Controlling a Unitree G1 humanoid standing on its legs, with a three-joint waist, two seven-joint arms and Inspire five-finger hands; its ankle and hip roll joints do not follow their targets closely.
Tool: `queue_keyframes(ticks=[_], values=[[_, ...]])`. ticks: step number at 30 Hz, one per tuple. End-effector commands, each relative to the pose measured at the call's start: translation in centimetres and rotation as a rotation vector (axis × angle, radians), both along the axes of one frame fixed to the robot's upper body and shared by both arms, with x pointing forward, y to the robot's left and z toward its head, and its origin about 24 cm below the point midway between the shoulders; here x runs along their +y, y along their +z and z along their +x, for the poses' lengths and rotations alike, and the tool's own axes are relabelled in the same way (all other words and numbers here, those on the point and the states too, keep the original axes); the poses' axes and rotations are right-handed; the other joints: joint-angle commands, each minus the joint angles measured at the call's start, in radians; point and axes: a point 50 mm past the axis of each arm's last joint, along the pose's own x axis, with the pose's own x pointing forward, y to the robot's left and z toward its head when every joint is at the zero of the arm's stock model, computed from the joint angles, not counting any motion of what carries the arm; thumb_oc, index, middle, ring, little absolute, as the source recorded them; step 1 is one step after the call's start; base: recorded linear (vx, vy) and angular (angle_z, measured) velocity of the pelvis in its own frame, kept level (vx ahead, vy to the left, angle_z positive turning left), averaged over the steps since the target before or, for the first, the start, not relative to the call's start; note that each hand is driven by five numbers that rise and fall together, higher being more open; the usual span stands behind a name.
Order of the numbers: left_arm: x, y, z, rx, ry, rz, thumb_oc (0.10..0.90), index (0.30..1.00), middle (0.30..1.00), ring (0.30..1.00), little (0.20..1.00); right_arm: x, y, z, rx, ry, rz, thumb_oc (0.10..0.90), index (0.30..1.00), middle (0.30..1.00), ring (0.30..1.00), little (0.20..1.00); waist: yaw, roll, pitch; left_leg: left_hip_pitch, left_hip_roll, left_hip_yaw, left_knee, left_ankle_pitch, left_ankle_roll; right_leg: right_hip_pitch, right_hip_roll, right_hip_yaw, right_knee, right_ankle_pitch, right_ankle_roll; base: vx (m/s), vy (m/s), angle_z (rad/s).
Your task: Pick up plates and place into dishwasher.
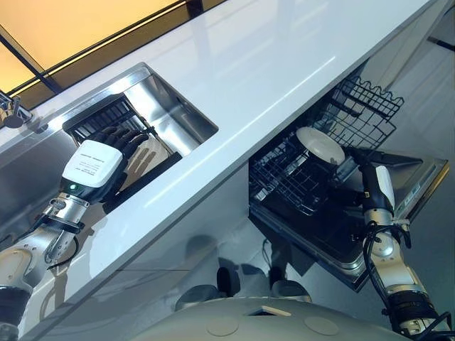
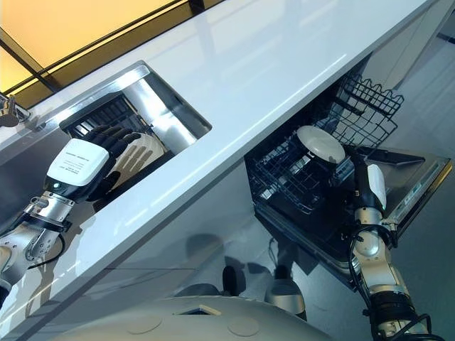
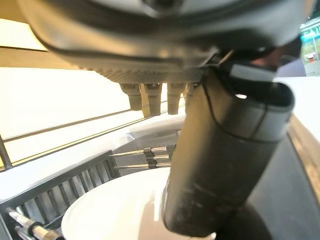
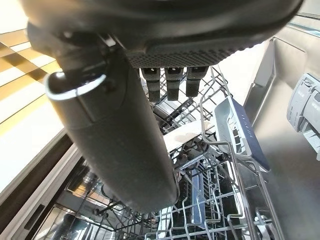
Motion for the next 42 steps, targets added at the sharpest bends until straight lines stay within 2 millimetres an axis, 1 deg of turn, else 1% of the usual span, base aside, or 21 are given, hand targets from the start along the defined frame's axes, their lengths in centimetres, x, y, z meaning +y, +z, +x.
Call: queue_keyframes(ticks=[1, 2, 5, 7, 9, 12, 15, 17, 18, 20, 22, 26, 28, 34, 42], values=[[1.8, 8.0, 1.6, -0.572, 0.052, -0.194, 0.8, 0.9, 0.9, 0.9, 0.9, 0.4, 4.6, 2.4, -0.231, 0.089, -0.036, 0.8, 0.9, 0.9, 0.9, 0.9, 0.009, 0.017, -0.02, 0.024, -0.053, 0.003, 0.01, -0.134, 0.027, -0.072, 0.056, -0.048, 0.141, -0.132, 0.033, 0.0, 0.0, 0.0], [2.0, 8.6, 1.3, -0.682, 0.051, -0.246, 0.8, 0.9, 0.9, 0.9, 0.9, 0.5, 4.4, 2.4, -0.228, 0.088, -0.033, 0.8, 0.9, 0.9, 0.9, 0.9, 0.011, 0.014, -0.022, 0.024, -0.053, 0.001, 0.009, -0.133, 0.027, -0.072, 0.056, -0.049, 0.141, -0.133, 0.03, 0.0, 0.0, 0.0], [2.1, 9.9, 0.4, -0.919, 0.049, -0.352, 0.8, 0.9, 0.9, 0.9, 0.9, 1.1, 3.8, 2.4, -0.222, 0.087, -0.026, 0.8, 0.9, 0.9, 0.9, 0.9, 0.016, 0.008, -0.027, 0.023, -0.053, -0.009, 0.008, -0.134, 0.024, -0.072, 0.057, -0.049, 0.142, -0.138, 0.026, 0.0, 0.0, 0.0], [1.9, 10.2, 0.2, -0.981, 0.047, -0.394, 0.8, 0.9, 0.9, 0.9, 0.9, 1.5, 3.5, 2.5, -0.22, 0.088, -0.022, 0.8, 0.9, 0.9, 0.9, 0.9, 0.018, 0.005, -0.031, 0.023, -0.053, -0.013, 0.007, -0.134, 0.023, -0.072, 0.057, -0.049, 0.144, -0.139, 0.025, 0.0, 0.0, 0.0], [1.6, 10.6, 0.2, -1.0, 0.059, -0.415, 0.8, 0.9, 0.9, 0.9, 0.9, 2.0, 3.3, 2.5, -0.215, 0.085, -0.016, 0.8, 0.9, 0.9, 0.9, 0.9, 0.02, 0.003, -0.035, 0.024, -0.052, -0.017, 0.007, -0.135, 0.02, -0.072, 0.057, -0.05, 0.144, -0.141, 0.024, 0.0, 0.0, 0.0], [1.4, 10.7, 0.1, -0.953, 0.071, -0.376, 0.8, 0.9, 0.9, 0.9, 0.9, 2.2, 3.2, 2.3, -0.212, 0.081, -0.012, 0.8, 0.9, 0.9, 0.9, 0.9, 0.023, 0.002, -0.039, 0.024, -0.052, -0.02, 0.007, -0.137, 0.019, -0.072, 0.056, -0.052, 0.146, -0.144, 0.023, 0.0, -0.01, 0.06], [1.7, 10.2, -0.2, -0.855, 0.084, -0.314, 0.8, 0.9, 0.9, 0.9, 0.9, 2.0, 3.2, 1.9, -0.208, 0.082, -0.011, 0.8, 0.9, 0.9, 0.9, 0.9, 0.023, 0.005, -0.038, 0.026, -0.05, -0.019, 0.007, -0.137, 0.018, -0.072, 0.056, -0.054, 0.148, -0.145, 0.024, 0.0, -0.004, 0.03], [1.9, 9.4, -0.5, -0.77, 0.086, -0.304, 0.8, 0.9, 0.9, 0.9, 0.9, 1.8, 3.2, 1.6, -0.204, 0.083, -0.013, 0.8, 0.9, 0.9, 0.9, 0.9, 0.024, 0.009, -0.035, 0.028, -0.05, -0.017, 0.008, -0.137, 0.017, -0.07, 0.056, -0.056, 0.15, -0.147, 0.024, 0.0, 0.0, 0.0], [2.1, 8.5, -0.7, -0.692, 0.091, -0.289, 0.8, 0.9, 0.9, 0.9, 0.9, 1.5, 3.2, 1.5, -0.201, 0.082, -0.011, 0.8, 0.9, 0.9, 0.9, 0.9, 0.025, 0.012, -0.029, 0.029, -0.05, -0.016, 0.009, -0.137, 0.017, -0.068, 0.056, -0.057, 0.151, -0.147, 0.024, 0.0, 0.0, 0.0], [2.0, 7.7, -0.8, -0.619, 0.089, -0.277, 0.8, 0.9, 0.9, 0.9, 0.9, 1.3, 3.3, 1.4, -0.2, 0.08, -0.004, 0.8, 0.9, 0.9, 0.9, 0.9, 0.027, 0.014, -0.025, 0.032, -0.049, -0.015, 0.009, -0.137, 0.016, -0.064, 0.056, -0.06, 0.151, -0.148, 0.023, -0.02, 0.014, 0.0], [1.8, 6.9, -0.7, -0.534, 0.084, -0.251, 0.8, 0.9, 0.9, 0.9, 0.9, 1.2, 3.3, 1.5, -0.2, 0.078, -0.001, 0.8, 0.9, 0.9, 0.9, 0.9, 0.03, 0.016, -0.021, 0.034, -0.05, -0.016, 0.01, -0.137, 0.015, -0.061, 0.056, -0.064, 0.153, -0.148, 0.023, -0.01, 0.007, 0.02], [1.5, 5.3, 0.0, -0.385, 0.073, -0.142, 0.8, 0.9, 0.9, 0.9, 0.9, 1.1, 3.3, 1.8, -0.194, 0.081, -0.005, 0.8, 0.9, 0.9, 0.9, 0.9, 0.033, 0.018, -0.02, 0.034, -0.051, -0.016, 0.01, -0.136, 0.014, -0.058, 0.054, -0.073, 0.152, -0.145, 0.026, -0.02, 0.004, 0.04], [1.4, 5.2, 0.1, -0.365, 0.064, -0.139, 0.8, 0.9, 0.9, 0.9, 0.9, 1.0, 3.4, 1.9, -0.194, 0.083, -0.005, 0.8, 0.9, 0.9, 0.9, 0.9, 0.034, 0.018, -0.02, 0.033, -0.051, -0.015, 0.01, -0.135, 0.015, -0.06, 0.054, -0.074, 0.151, -0.143, 0.026, -0.02, 0.0, 0.05], [1.7, 4.7, -0.1, -0.352, 0.088, -0.205, 0.8, 0.9, 0.9, 0.9, 0.9, 0.9, 3.1, 1.8, -0.185, 0.077, -0.008, 0.8, 0.9, 0.9, 0.9, 0.9, 0.038, 0.016, -0.022, 0.03, -0.05, -0.014, 0.01, -0.134, 0.015, -0.059, 0.055, -0.075, 0.146, -0.142, 0.026, 0.0, 0.0, 0.0], [1.1, 3.9, 0.4, -0.307, 0.092, -0.243, 0.8, 0.9, 0.9, 0.9, 0.9, 1.0, 2.8, 1.7, -0.173, 0.075, 0.0, 0.8, 0.9, 0.9, 0.9, 0.9, 0.036, 0.011, -0.021, 0.029, -0.048, -0.015, 0.01, -0.131, 0.012, -0.058, 0.056, -0.076, 0.144, -0.141, 0.026, 0.0, 0.0, 0.0]])
